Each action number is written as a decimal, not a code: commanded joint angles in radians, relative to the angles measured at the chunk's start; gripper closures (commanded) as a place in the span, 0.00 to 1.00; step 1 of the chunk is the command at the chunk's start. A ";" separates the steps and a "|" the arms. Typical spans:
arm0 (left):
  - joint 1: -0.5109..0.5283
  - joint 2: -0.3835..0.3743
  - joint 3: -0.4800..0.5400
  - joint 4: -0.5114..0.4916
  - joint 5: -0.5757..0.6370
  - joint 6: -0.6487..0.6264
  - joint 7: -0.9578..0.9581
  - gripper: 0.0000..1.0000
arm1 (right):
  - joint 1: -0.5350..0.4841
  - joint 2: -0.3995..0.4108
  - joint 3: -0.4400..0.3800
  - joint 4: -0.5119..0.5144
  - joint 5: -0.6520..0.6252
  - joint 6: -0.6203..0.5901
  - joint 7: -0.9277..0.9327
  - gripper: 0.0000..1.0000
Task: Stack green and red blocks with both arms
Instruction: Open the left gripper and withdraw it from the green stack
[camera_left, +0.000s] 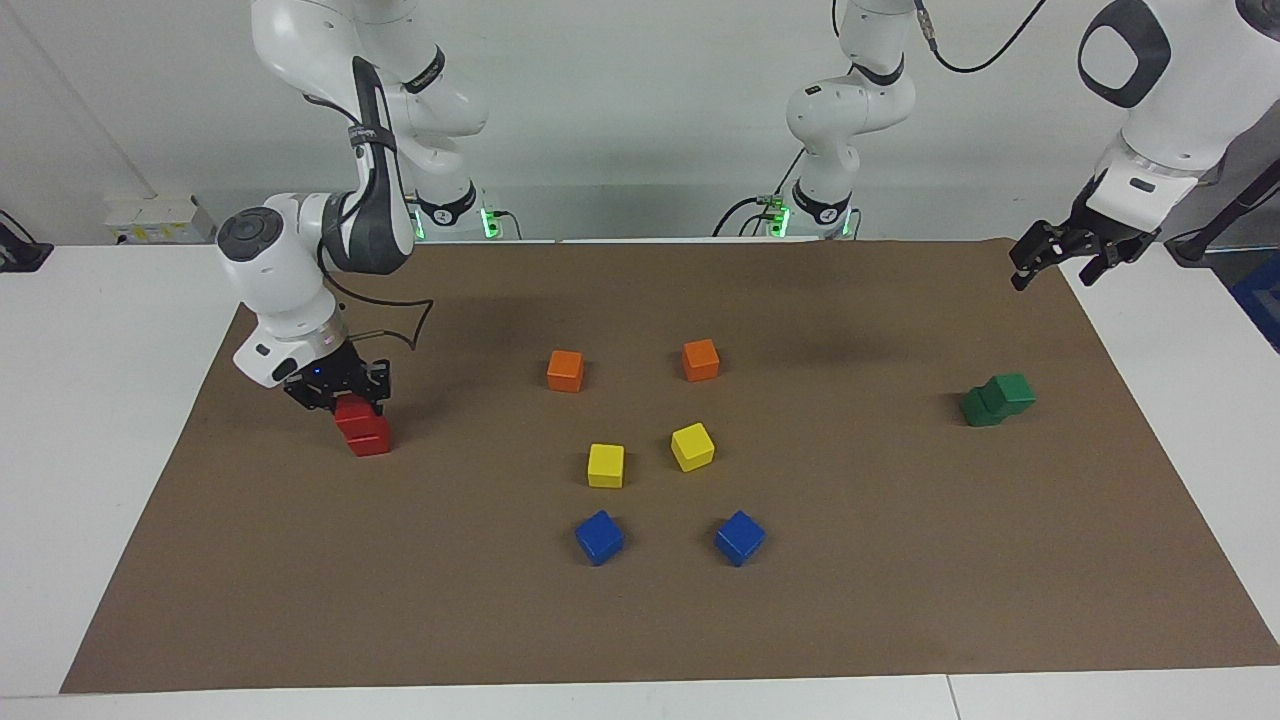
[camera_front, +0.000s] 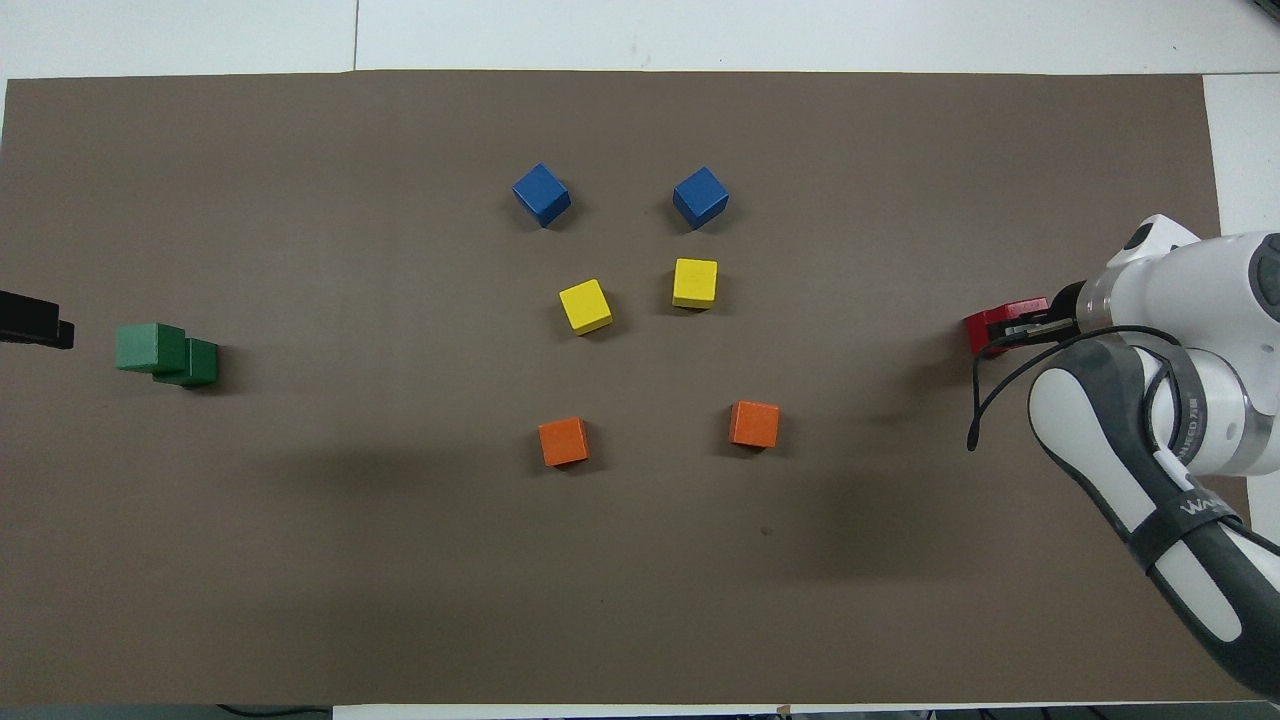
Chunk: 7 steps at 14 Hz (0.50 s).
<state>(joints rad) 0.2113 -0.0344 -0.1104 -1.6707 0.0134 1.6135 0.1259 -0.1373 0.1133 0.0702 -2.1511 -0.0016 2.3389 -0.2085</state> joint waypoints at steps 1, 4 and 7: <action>-0.026 0.010 0.009 0.048 -0.009 -0.057 -0.011 0.00 | -0.016 -0.011 0.007 -0.018 0.022 0.028 -0.035 1.00; -0.053 0.010 0.011 0.048 -0.010 -0.040 -0.014 0.00 | -0.018 -0.001 0.007 -0.018 0.022 0.031 -0.038 1.00; -0.076 -0.001 0.017 0.048 -0.007 -0.037 -0.012 0.00 | -0.019 0.000 0.007 -0.027 0.022 0.076 -0.040 1.00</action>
<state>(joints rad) 0.1657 -0.0344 -0.1101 -1.6433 0.0129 1.5928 0.1229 -0.1383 0.1189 0.0697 -2.1571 -0.0016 2.3802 -0.2085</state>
